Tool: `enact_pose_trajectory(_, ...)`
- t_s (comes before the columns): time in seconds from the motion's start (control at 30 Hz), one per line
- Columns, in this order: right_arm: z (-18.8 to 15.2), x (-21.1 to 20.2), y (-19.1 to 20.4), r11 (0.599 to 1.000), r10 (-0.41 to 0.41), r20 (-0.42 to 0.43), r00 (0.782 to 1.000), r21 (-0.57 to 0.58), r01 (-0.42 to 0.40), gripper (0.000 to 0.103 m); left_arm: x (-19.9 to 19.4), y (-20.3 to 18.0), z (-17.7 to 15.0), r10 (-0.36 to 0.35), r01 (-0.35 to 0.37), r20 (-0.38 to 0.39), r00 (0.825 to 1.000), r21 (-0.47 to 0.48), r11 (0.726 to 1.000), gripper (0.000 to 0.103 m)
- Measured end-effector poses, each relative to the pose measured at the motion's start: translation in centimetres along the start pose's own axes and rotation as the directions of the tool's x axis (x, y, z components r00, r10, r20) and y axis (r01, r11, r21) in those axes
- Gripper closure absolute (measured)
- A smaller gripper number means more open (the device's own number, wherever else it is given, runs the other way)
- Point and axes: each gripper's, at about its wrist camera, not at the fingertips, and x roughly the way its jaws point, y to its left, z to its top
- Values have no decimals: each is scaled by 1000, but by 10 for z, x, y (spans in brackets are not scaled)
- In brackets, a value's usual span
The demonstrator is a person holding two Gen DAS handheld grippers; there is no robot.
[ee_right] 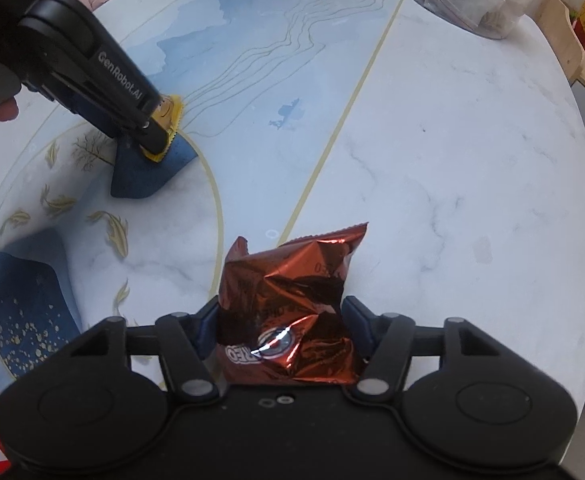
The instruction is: Organize snacks
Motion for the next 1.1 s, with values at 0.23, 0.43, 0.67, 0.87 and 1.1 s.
enact_pose_trajectory(0.23,-7,-12,-2,998,28,21,999,61,-29,52,-7,5,-7,-7,7,20,1000,-12,1000,90)
enact_pose_trajectory(0.43,-15,-34,-1,991,64,56,996,111,-70,52,-21,18,-16,-8,9,25,1000,-39,999,93)
enact_pose_trajectory(0.67,-26,-69,10,982,106,101,989,148,-120,53,-50,34,-38,-20,21,30,999,-42,999,97)
enact_pose_trajectory(0.87,-39,-110,24,976,122,153,981,160,-147,53,-91,41,-65,-54,53,85,995,5,999,100)
enact_pose_trajectory(1.1,-59,-142,39,974,133,183,974,157,-163,53,-121,41,-87,-50,43,127,991,56,997,100)
